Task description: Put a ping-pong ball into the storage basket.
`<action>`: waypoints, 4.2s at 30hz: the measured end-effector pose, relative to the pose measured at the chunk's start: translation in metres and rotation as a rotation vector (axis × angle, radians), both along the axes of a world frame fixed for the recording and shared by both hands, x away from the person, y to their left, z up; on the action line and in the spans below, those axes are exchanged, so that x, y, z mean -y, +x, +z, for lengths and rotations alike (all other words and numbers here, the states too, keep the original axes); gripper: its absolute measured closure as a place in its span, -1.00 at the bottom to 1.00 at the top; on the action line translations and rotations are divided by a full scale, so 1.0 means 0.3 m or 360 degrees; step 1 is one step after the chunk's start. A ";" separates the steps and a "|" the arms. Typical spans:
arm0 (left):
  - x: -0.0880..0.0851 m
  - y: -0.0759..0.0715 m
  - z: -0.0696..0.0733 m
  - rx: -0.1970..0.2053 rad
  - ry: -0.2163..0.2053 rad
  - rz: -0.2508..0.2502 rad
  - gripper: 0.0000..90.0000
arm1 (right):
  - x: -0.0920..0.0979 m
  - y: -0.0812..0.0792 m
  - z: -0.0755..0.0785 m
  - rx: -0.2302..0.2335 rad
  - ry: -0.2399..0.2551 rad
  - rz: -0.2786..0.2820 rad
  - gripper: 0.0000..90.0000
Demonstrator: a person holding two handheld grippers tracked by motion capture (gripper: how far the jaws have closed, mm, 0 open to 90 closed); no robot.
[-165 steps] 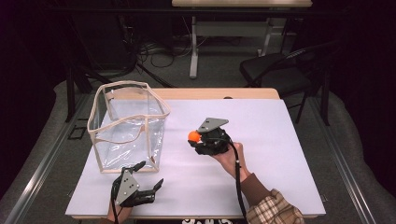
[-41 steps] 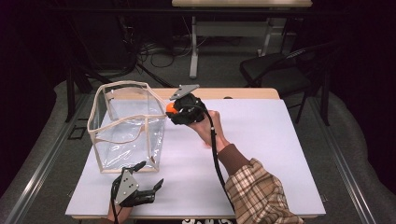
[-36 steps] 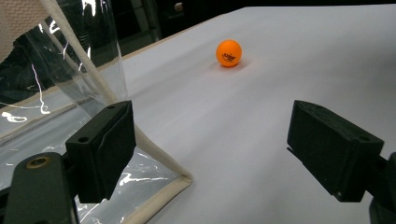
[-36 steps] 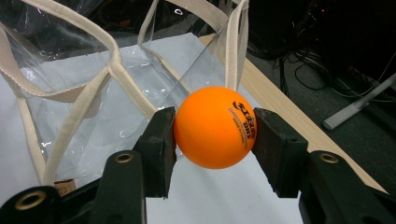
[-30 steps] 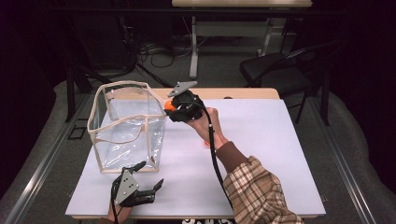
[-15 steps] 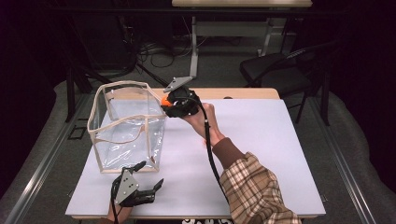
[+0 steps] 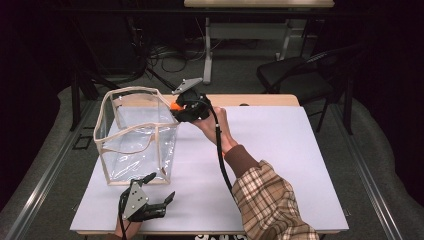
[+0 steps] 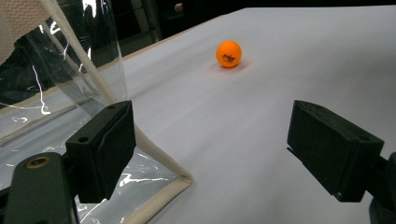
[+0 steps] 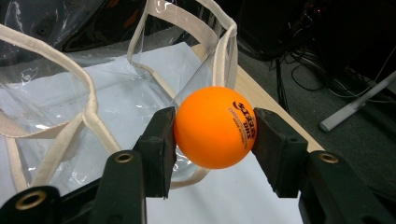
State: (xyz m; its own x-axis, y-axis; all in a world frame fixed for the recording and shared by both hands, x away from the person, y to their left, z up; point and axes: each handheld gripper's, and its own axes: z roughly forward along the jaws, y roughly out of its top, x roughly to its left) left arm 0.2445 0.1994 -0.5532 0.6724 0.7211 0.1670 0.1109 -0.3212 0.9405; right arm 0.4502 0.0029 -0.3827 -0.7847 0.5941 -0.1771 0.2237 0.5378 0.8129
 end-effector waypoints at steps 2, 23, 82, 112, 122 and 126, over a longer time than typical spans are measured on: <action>0.000 0.000 0.000 0.0001 -0.0003 0.0004 -0.66 | -0.002 0.002 0.003 -0.0003 -0.0002 -0.0001 0.13; -0.001 -0.001 0.001 0.0002 0.0001 0.0002 -0.66 | -0.058 0.022 0.026 -0.0001 0.0019 0.0015 0.13; 0.000 -0.002 0.001 0.0000 0.0000 -0.0006 -0.66 | -0.188 0.040 -0.036 -0.0118 -0.0027 0.0092 0.12; 0.000 -0.003 0.002 0.0005 0.0003 -0.0005 -0.66 | -0.074 0.013 -0.018 -0.0219 0.0115 0.0174 -0.46; 0.002 -0.003 0.002 0.0005 0.0002 -0.0004 -0.66 | 0.019 -0.033 -0.017 -0.0195 0.0130 0.0177 -0.68; 0.002 -0.002 0.002 0.0005 -0.0001 -0.0002 -0.66 | 0.052 -0.049 -0.039 -0.0179 0.0112 0.0166 -0.71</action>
State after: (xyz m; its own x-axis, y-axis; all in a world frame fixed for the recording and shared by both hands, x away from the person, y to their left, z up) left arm 0.2437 0.1987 -0.5527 0.6728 0.7203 0.1688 0.1076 -0.3210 0.9410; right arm 0.4354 -0.0126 -0.3944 -0.8554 0.5160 -0.0454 0.2614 0.5056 0.8222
